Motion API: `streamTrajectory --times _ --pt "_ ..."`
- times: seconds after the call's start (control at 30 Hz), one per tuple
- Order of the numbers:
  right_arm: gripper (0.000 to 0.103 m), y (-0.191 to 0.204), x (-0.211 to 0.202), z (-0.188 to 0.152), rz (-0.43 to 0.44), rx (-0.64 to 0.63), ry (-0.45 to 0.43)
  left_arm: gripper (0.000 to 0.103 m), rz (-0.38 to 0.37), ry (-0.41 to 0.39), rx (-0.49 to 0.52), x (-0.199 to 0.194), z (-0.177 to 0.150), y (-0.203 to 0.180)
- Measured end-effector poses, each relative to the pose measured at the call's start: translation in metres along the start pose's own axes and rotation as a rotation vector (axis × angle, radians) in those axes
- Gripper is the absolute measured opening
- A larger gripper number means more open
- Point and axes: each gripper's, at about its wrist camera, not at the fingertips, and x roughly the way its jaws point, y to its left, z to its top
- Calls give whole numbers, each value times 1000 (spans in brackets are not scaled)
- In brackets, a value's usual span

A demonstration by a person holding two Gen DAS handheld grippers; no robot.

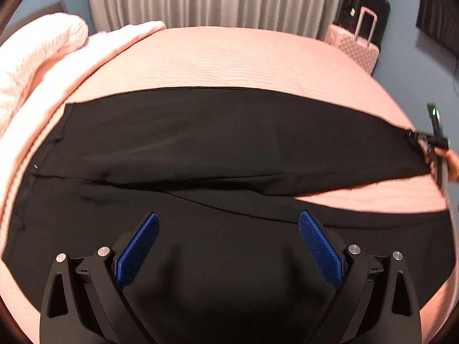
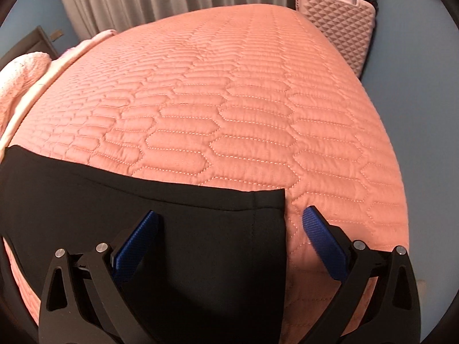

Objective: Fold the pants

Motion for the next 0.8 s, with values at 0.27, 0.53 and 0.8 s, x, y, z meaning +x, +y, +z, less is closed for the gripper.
streamTrajectory --times 0.27,0.53,0.8 --pt "65 25 -6 3 -84 -69 -17 97 61 -33 26 -5 5 21" --pt "24 46 -13 8 -96 -73 17 97 292 -46 6 24 94 161" --pt "24 45 -12 3 -132 16 0 95 333 67 -222 110 177 334"
